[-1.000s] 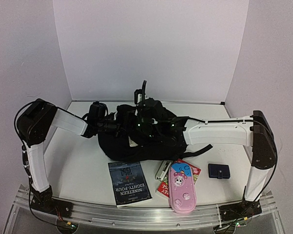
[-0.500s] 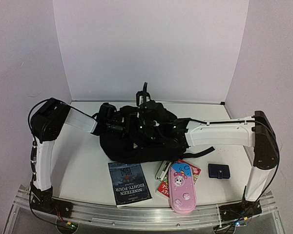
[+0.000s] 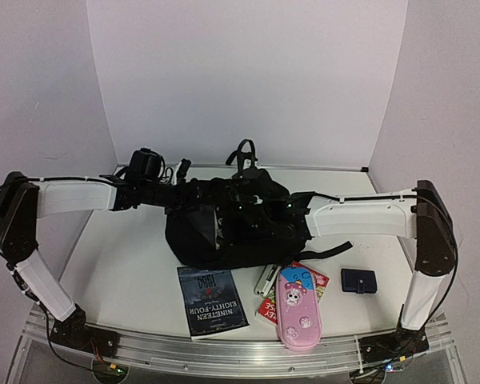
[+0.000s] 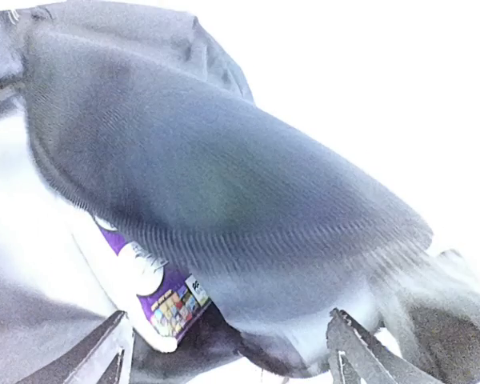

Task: Pack the student bag
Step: Place the book in the student bag.

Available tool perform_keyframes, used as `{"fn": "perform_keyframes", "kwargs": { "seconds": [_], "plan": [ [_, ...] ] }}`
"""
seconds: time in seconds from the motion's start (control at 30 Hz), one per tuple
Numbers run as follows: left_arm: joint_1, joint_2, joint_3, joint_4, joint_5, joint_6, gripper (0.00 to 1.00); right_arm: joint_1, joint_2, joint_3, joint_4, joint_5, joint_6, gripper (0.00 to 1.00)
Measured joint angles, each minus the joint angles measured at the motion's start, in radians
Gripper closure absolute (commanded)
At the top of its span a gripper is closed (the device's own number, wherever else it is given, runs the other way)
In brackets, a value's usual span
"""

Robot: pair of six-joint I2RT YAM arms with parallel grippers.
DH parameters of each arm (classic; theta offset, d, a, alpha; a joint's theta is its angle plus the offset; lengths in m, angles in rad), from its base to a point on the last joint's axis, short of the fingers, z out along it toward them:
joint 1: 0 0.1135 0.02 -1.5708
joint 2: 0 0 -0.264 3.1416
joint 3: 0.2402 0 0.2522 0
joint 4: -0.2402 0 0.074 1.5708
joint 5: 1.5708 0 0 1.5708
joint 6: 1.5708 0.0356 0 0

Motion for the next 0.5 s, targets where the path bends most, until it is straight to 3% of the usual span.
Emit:
{"fn": "perform_keyframes", "kwargs": {
  "seconds": [0.23, 0.3, 0.37, 0.43, 0.5],
  "plan": [
    [0.0, -0.193, -0.103, -0.184, -0.141, 0.05, 0.17, -0.071, 0.013, -0.011, -0.019, -0.026, 0.008, 0.98],
    [0.0, -0.224, -0.141, -0.225, -0.159, 0.04, 0.18, -0.082, 0.019, -0.01, -0.019, -0.053, -0.007, 0.78],
    [0.0, -0.26, -0.191, -0.251, -0.17, 0.018, 0.19, -0.085, 0.021, -0.011, -0.023, -0.097, -0.025, 0.48],
    [0.0, -0.309, -0.253, -0.262, -0.176, -0.014, 0.19, -0.085, 0.02, -0.014, -0.021, -0.146, -0.039, 0.32],
    [0.0, -0.36, -0.317, -0.268, -0.177, -0.049, 0.2, -0.083, 0.008, -0.036, -0.019, -0.208, -0.055, 0.25]
  ]
}}
